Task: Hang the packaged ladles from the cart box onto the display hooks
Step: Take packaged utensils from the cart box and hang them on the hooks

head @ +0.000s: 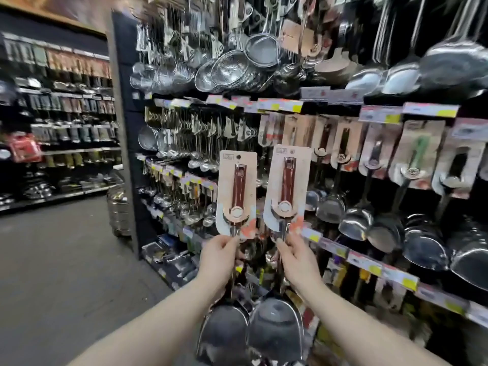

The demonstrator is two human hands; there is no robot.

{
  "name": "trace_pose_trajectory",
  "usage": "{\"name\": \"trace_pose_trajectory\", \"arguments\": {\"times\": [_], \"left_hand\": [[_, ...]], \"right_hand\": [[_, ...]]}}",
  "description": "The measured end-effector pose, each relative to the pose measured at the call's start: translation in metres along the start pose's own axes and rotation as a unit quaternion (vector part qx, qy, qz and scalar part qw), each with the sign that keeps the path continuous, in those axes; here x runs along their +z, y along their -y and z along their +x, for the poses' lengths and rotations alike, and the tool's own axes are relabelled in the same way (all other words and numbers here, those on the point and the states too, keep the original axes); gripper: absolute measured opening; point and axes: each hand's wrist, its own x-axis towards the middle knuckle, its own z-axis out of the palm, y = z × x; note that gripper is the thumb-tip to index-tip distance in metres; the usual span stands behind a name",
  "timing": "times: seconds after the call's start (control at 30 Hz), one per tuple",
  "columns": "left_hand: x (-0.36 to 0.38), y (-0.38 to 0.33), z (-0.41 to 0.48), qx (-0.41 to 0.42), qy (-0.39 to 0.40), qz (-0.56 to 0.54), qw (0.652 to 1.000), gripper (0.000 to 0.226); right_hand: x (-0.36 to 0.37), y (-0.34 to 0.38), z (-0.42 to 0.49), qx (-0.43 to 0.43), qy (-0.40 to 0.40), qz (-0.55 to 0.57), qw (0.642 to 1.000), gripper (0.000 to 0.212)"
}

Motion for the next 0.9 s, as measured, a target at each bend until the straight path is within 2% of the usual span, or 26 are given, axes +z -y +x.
{"name": "trace_pose_trajectory", "arguments": {"times": [0.1,0.23,0.3,0.4,0.57,0.83,0.9], "left_hand": [[0.0,0.002,0.048,-0.001,-0.016,0.003,1.0,0.028],[0.012,-0.002,0.114,-0.005,-0.02,-0.003,1.0,0.03],[0.022,-0.007,0.145,0.012,-0.019,0.022,1.0,0.033],[0.039,-0.01,0.185,0.013,-0.006,-0.003,1.0,0.03],[0.065,-0.008,0.234,0.022,0.019,0.0,1.0,0.034],[0.112,-0.02,0.293,0.061,0.108,0.001,0.992,0.034],[0.122,-0.024,0.303,0.053,0.153,-0.017,0.987,0.033]], "right_hand": [[0.022,-0.007,0.042,-0.009,-0.006,0.021,1.0,0.034],[0.041,-0.022,0.105,0.023,0.03,0.058,0.998,0.009],[0.042,-0.027,0.138,0.021,0.023,0.048,0.998,0.007],[0.038,-0.033,0.182,-0.002,0.0,0.014,1.0,0.028],[0.031,-0.047,0.231,0.018,-0.018,0.009,1.0,0.005],[0.011,-0.058,0.278,0.051,-0.129,-0.006,0.99,0.018],[0.006,-0.057,0.289,0.059,-0.16,0.003,0.985,0.018]]}}
